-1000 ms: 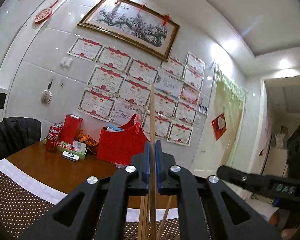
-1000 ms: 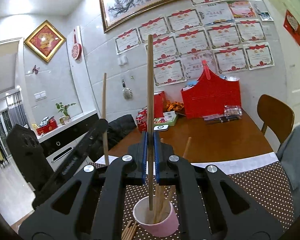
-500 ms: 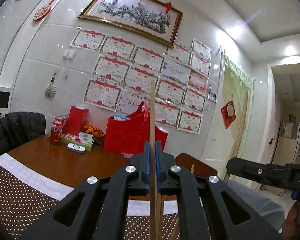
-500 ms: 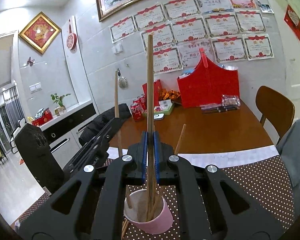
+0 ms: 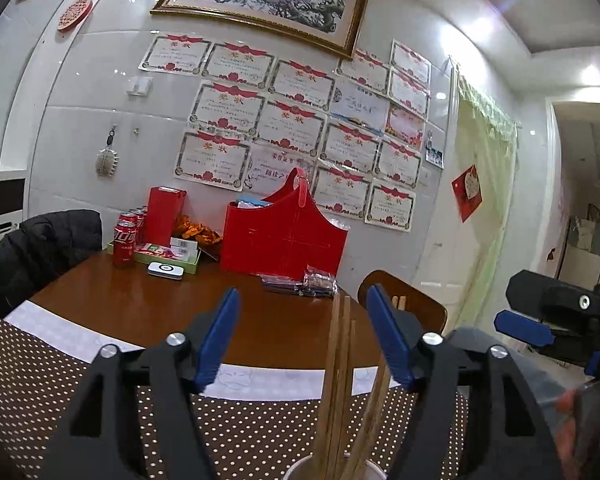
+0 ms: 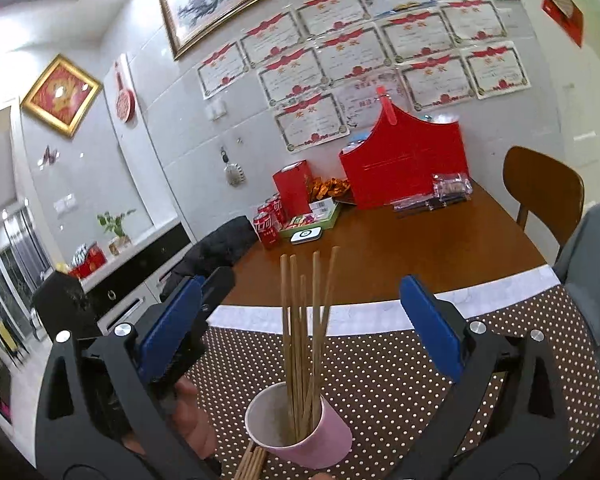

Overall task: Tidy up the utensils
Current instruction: 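Open the left tool into the cup while the right tool releases its chopstick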

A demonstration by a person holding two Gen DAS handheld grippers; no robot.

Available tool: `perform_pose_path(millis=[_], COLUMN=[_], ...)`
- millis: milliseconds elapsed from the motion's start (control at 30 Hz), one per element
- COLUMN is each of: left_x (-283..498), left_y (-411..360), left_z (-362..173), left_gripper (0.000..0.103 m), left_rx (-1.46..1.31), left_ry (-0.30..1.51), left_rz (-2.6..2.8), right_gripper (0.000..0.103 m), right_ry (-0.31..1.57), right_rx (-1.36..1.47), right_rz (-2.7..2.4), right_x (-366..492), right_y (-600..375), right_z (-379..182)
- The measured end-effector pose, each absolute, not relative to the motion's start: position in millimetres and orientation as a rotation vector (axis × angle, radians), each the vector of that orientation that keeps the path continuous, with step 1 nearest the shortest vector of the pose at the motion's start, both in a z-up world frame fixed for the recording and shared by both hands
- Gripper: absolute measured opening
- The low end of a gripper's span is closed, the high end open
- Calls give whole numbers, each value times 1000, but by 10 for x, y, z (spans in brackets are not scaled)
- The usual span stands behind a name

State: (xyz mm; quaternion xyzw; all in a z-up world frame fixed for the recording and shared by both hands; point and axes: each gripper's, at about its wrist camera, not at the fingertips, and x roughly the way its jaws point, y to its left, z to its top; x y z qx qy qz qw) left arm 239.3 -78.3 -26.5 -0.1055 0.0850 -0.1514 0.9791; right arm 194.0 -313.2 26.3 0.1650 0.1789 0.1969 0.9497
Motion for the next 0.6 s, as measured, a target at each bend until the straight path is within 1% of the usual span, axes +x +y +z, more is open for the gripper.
perform_pose_path(millis=[67, 233, 600], left_x=[2357, 2158, 1673], left_y=[-783, -770, -598], left_z=[-203, -42, -99], left_gripper=[73, 80, 80], left_rx=[-196, -168, -55], left_ry=[182, 196, 269], left_rz=[-301, -292, -216], right_gripper=[98, 98, 98], right_ry=[353, 347, 321], right_rx=[368, 405, 378], right_rz=[370, 357, 385], right_x=[1927, 1900, 1741], right_y=[-3229, -3348, -3247], right_z=[285, 339, 506])
